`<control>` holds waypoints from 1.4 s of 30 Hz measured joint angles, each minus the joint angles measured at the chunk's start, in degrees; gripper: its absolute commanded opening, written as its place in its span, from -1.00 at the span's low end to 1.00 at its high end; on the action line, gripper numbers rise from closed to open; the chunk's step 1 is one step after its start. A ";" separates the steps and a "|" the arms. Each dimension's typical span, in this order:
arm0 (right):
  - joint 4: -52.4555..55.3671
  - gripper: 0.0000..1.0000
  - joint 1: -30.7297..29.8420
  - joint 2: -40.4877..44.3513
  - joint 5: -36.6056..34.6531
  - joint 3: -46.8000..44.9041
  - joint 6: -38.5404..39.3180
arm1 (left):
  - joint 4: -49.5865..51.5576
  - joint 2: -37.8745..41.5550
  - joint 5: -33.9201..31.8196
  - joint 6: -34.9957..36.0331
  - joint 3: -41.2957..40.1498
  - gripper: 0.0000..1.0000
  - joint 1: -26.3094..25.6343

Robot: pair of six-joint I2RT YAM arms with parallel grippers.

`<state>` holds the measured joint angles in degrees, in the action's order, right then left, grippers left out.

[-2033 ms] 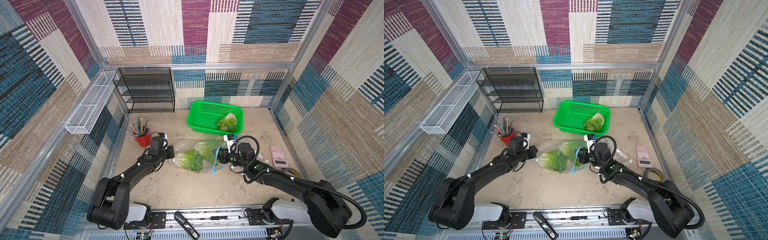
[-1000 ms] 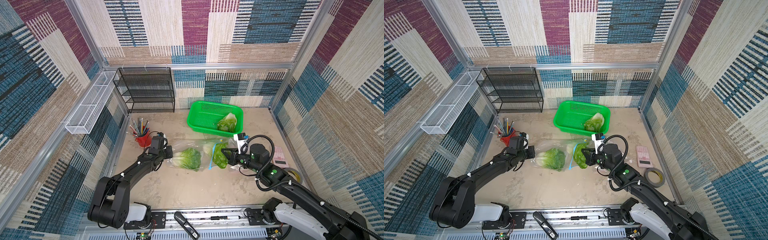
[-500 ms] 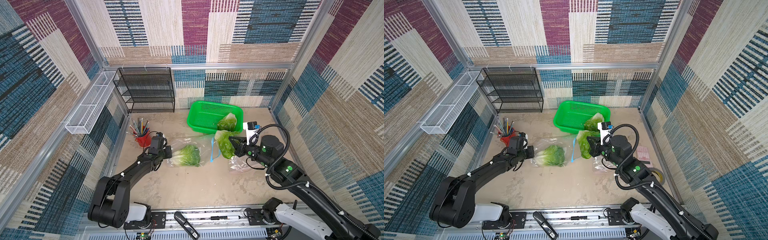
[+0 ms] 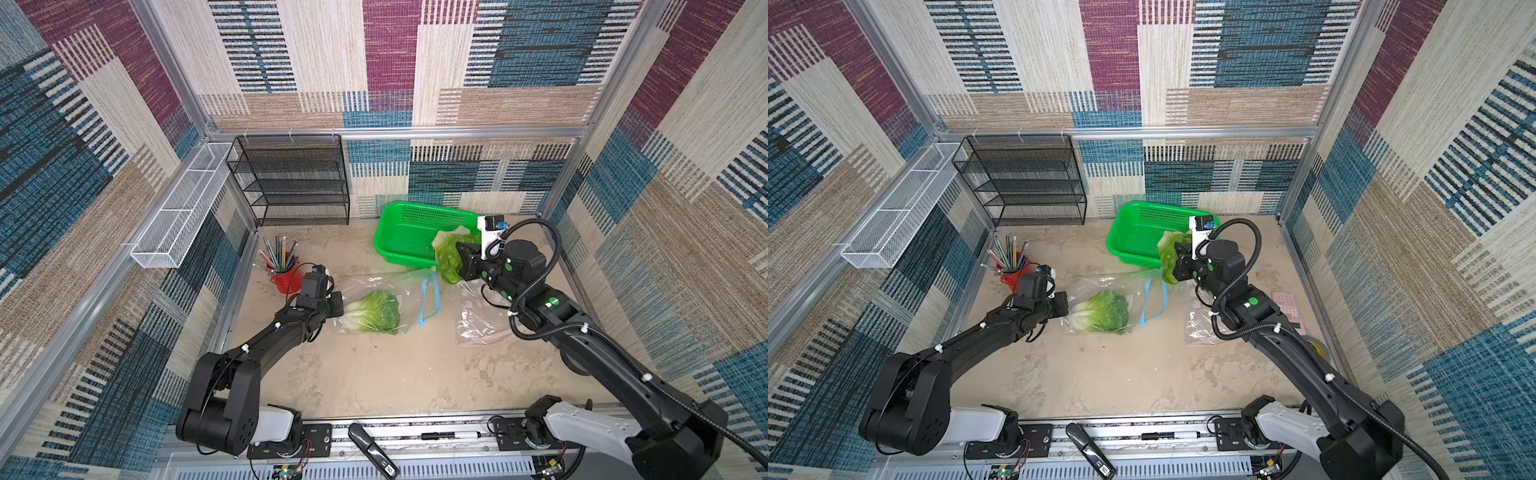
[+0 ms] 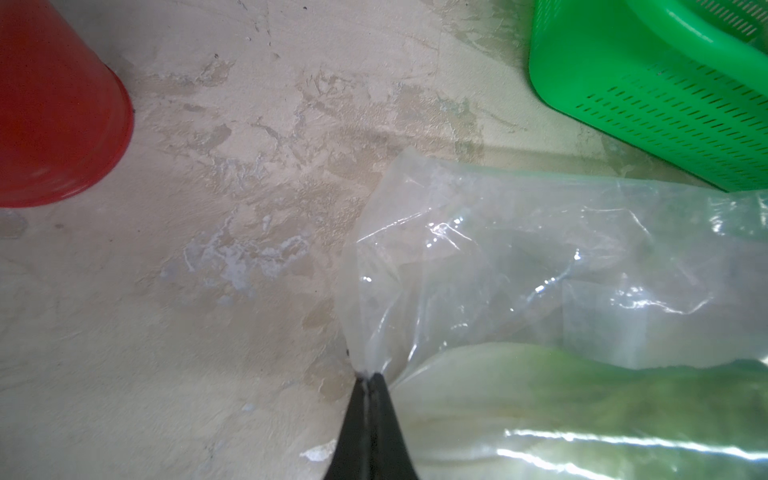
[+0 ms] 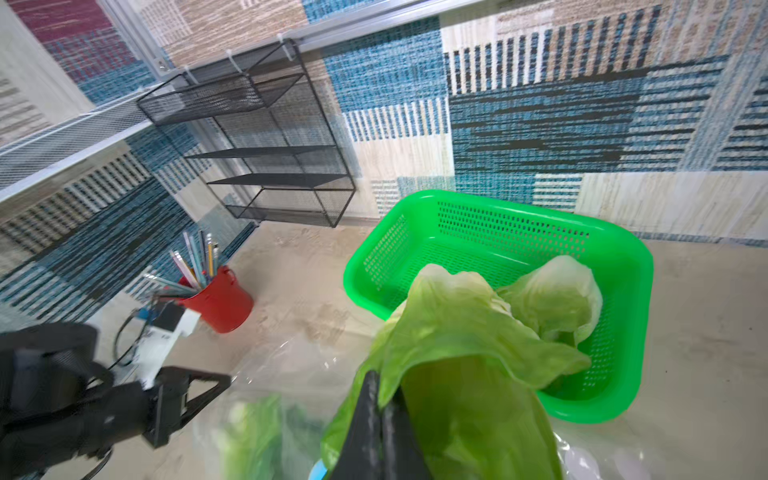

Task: Open the zip-top bag and take out the chinese cabbages
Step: Place the Chinese cabbage in the basket.

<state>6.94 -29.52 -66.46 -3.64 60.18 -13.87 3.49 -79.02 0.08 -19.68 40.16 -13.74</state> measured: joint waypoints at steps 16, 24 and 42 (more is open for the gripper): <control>-17.97 -1.00 0.81 -38.03 -11.54 21.44 -0.79 | -0.26 1.18 0.13 0.11 -0.98 -1.00 0.11; -22.56 -1.00 3.87 -46.16 -9.81 21.62 -5.81 | -0.33 1.62 0.15 0.11 -1.38 -1.00 0.11; -31.82 -0.04 7.10 -50.95 1.77 13.03 -9.03 | -0.70 2.29 0.15 0.11 -1.81 -1.00 0.11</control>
<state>-24.88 -22.41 -117.40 -1.87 73.21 -22.90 2.79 -76.73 0.23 -19.57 38.35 -13.63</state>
